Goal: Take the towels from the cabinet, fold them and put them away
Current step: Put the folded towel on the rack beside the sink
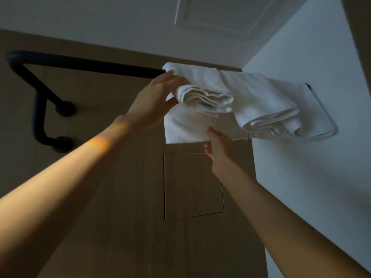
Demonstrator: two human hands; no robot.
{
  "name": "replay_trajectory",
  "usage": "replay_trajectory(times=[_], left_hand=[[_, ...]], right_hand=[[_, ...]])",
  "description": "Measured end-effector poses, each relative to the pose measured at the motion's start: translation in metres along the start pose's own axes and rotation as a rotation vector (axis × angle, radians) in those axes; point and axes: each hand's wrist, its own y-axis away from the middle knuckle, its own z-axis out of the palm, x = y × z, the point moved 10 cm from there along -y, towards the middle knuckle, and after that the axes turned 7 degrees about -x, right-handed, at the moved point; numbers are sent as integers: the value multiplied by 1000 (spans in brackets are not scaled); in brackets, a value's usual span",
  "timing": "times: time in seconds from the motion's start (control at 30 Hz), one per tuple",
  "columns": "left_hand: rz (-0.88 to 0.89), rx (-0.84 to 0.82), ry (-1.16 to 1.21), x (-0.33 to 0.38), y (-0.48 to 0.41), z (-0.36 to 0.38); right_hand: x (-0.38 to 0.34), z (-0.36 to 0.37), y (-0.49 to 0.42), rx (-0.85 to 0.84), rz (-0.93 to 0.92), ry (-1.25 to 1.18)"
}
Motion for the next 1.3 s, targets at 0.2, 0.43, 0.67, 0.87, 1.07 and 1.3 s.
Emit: replay_trajectory(times=[0.2, 0.43, 0.67, 0.87, 1.07, 1.3], left_hand=[[46, -55, -143, 0, 16, 15], [-510, 32, 647, -28, 45, 36], [-658, 106, 1084, -52, 51, 73], [-684, 40, 1023, -53, 54, 77], [-698, -17, 997, -54, 57, 80], [-714, -37, 958, -51, 62, 86]], right_hand=[[14, -7, -5, -43, 163, -138], [13, -11, -5, -89, 143, -94], [-19, -19, 19, -121, -139, 47], [-26, 8, 27, -256, 59, -118], [-32, 9, 17, -76, 78, -36], [-18, -4, 9, -29, 71, 7]])
